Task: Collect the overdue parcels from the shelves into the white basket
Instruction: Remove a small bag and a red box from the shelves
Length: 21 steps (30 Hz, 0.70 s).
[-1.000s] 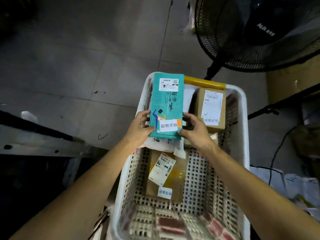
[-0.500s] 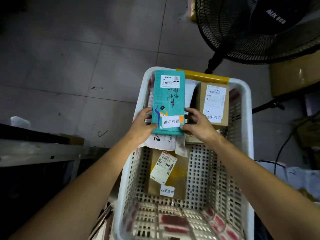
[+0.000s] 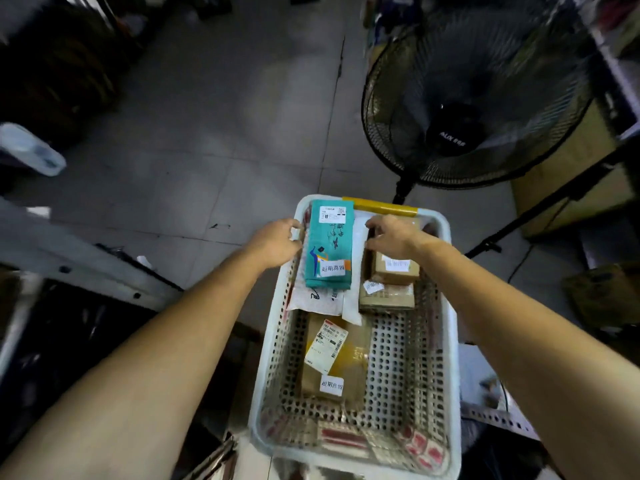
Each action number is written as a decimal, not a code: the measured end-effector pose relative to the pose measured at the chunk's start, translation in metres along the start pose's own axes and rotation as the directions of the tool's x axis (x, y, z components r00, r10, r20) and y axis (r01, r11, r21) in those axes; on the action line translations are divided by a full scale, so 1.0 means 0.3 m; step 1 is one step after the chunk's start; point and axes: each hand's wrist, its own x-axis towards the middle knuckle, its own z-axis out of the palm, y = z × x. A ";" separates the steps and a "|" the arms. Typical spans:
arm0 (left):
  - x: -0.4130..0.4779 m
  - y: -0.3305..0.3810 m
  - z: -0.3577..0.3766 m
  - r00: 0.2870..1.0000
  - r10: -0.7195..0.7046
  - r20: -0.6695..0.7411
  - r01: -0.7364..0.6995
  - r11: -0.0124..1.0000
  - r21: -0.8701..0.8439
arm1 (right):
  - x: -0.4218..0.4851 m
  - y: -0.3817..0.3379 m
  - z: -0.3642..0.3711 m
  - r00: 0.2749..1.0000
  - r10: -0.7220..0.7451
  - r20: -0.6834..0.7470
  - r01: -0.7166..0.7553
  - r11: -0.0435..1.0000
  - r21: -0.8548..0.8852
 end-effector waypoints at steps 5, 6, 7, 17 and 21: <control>-0.211 0.094 -0.155 0.992 -0.028 -0.124 0.040 0.994 0.100 | -0.169 -0.101 -0.123 0.995 -0.089 -0.038 0.086 0.994 -0.073; -0.265 0.105 -0.176 0.986 -0.036 -0.162 0.054 0.993 0.109 | -0.203 -0.124 -0.134 0.993 -0.109 -0.049 0.104 0.990 -0.098; -0.320 0.109 -0.185 0.981 -0.046 -0.186 0.067 0.992 0.110 | -0.237 -0.145 -0.135 0.990 -0.132 -0.044 0.127 0.986 -0.110; -0.969 -0.063 -0.173 0.886 -0.314 -0.340 0.333 0.943 -0.002 | -0.551 -0.481 -0.032 0.928 -0.357 0.104 0.371 0.905 -0.208; -1.252 -0.163 -0.122 0.840 -0.384 -0.384 0.403 0.914 -0.031 | -0.700 -0.638 0.102 0.871 -0.473 0.134 0.491 0.845 -0.210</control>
